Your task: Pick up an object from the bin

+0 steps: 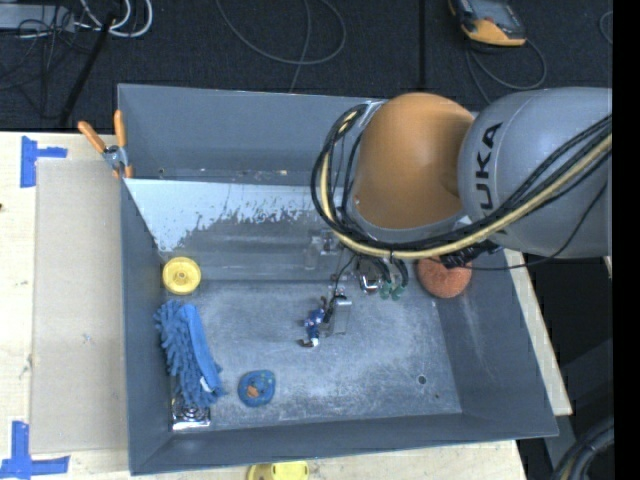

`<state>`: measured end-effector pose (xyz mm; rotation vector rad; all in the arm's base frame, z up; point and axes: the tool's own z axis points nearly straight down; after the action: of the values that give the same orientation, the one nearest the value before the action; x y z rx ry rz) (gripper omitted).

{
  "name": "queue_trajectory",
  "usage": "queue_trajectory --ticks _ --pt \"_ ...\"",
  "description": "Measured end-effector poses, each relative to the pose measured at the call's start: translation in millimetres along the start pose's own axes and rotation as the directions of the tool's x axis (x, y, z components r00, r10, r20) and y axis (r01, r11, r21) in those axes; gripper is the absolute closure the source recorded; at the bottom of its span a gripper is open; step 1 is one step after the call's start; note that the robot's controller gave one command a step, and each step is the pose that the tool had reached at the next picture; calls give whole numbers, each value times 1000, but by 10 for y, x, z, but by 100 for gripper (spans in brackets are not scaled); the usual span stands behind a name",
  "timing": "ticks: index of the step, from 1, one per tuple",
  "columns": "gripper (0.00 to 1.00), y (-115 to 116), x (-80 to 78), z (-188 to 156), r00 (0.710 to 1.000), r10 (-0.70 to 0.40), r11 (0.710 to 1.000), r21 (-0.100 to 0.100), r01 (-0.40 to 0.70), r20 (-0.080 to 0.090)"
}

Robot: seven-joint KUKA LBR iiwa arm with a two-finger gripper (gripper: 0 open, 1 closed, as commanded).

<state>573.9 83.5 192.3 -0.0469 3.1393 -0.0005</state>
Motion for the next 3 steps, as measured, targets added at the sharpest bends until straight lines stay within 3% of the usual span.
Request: queue_trajectory --ticks 1,2,3 --pt "100 -465 819 496 980 -201 980 -2 201 -4" --pt "100 -466 817 494 980 -200 980 -2 200 -3" --pt "0 -392 824 439 998 -60 998 -1 60 -3"
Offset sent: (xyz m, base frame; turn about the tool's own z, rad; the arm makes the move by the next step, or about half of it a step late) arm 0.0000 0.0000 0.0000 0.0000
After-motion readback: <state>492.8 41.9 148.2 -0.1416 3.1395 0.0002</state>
